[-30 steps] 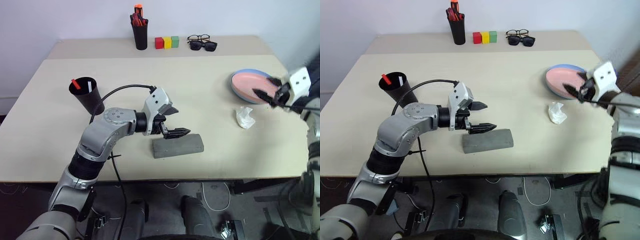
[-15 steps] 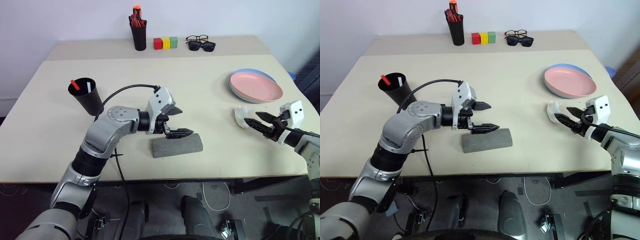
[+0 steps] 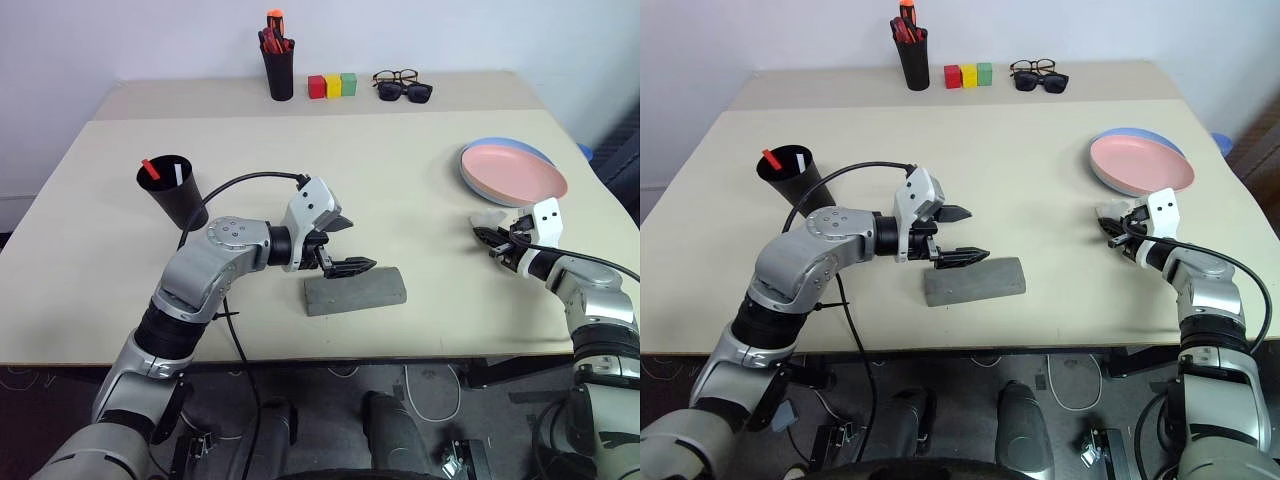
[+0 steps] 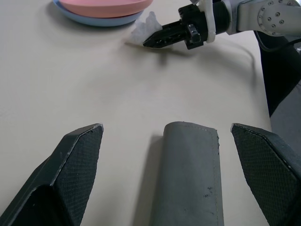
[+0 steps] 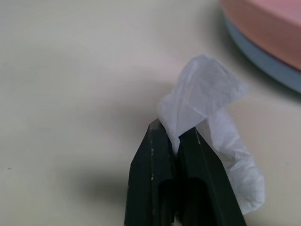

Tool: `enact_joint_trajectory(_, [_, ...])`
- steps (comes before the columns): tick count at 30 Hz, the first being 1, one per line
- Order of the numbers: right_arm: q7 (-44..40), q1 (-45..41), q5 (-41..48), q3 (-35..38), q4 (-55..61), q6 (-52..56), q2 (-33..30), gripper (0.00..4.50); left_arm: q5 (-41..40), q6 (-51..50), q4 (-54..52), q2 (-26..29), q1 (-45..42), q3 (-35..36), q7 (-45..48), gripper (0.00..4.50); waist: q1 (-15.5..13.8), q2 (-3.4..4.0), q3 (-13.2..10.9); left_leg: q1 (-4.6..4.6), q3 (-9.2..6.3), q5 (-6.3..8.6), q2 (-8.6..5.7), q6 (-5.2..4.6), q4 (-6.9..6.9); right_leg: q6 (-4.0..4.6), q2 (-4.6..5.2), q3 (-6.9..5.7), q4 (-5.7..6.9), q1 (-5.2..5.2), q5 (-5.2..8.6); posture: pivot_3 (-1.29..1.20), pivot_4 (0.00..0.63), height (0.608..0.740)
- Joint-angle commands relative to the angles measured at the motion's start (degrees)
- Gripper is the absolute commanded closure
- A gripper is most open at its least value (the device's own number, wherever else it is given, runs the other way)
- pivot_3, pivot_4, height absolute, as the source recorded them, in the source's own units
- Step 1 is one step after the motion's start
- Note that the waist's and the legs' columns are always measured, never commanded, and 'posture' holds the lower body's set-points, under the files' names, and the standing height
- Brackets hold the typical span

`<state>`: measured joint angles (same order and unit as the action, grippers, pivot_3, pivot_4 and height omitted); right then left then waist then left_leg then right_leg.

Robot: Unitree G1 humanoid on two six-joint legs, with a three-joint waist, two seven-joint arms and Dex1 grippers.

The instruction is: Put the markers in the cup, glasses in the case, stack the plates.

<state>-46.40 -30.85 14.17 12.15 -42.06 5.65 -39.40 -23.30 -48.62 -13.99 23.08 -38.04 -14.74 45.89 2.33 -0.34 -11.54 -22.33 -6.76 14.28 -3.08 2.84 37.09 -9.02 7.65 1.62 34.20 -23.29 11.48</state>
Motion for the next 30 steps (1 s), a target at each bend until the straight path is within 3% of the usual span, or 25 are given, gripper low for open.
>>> enact_joint_trajectory(1, [1.06, -0.83, -1.27, 0.65, 1.33, -3.79, -1.23, 4.45, -0.98, -0.25, -2.51, 0.09, 0.28, 0.98, -0.45, 0.00, 0.06, 0.00, 0.00, 0.00, 0.00, 0.00, 0.00, 0.00, 0.00, 0.00, 0.00, 0.00, 0.00, 0.00, 0.00, 0.00, 0.150, 0.740])
enact_joint_trajectory(6, [1.80, -4.52, 0.80, 4.13, 1.93, -9.63, -1.57, 4.45, -0.89, 0.08, -1.93, -0.03, 0.08, 0.80, -0.53, 0.00, 0.30, 0.03, -0.02, 0.01, 0.00, 0.00, 0.00, 0.00, 0.00, 0.00, 0.00, 0.00, 0.02, -0.01, 0.00, 0.00, 0.150, 0.740])
enact_joint_trajectory(12, [7.73, -15.39, -3.74, 3.82, -11.29, -20.38, -3.61, 4.45, -0.83, 0.20, -2.27, -0.27, 0.21, 0.72, -1.06, 0.00, 0.12, 0.00, -0.02, 0.02, 0.00, 0.00, 0.02, 0.01, -0.02, 0.01, -0.02, 0.00, 0.02, -0.03, -0.01, 0.00, 0.150, 0.740])
enact_joint_trajectory(23, [14.29, -27.36, -9.47, 1.01, -28.94, -24.94, -2.78, 4.45, -1.88, -2.89, -6.91, 1.51, 3.29, 3.45, -5.01, 0.00, 0.52, -0.03, -0.05, -0.04, -0.01, -0.01, 0.00, 0.01, -0.08, 0.03, -0.01, 0.01, -0.05, -0.07, -0.01, 0.00, 0.150, 0.740])
enact_joint_trajectory(26, [15.99, -28.19, -10.36, 0.87, -30.54, -24.98, -2.51, 3.56, -2.35, -4.08, -8.26, 1.67, 4.11, 4.29, -6.28, 0.00, 0.48, -0.03, -0.05, -0.02, -0.01, -0.01, 0.01, 0.01, -0.09, 0.03, -0.02, 0.01, -0.03, -0.07, -0.01, 0.00, 0.150, 0.740])
enact_joint_trajectory(30, [17.68, -28.41, -11.36, 0.79, -30.99, -25.81, -2.47, 1.57, -2.91, -5.19, -9.49, 1.76, 4.64, 4.60, -7.03, 0.00, 0.21, -0.04, -0.05, -0.05, 0.00, -0.01, 0.00, 0.01, -0.08, 0.03, 0.00, 0.01, -0.07, -0.06, -0.01, 0.00, 0.150, 0.740])
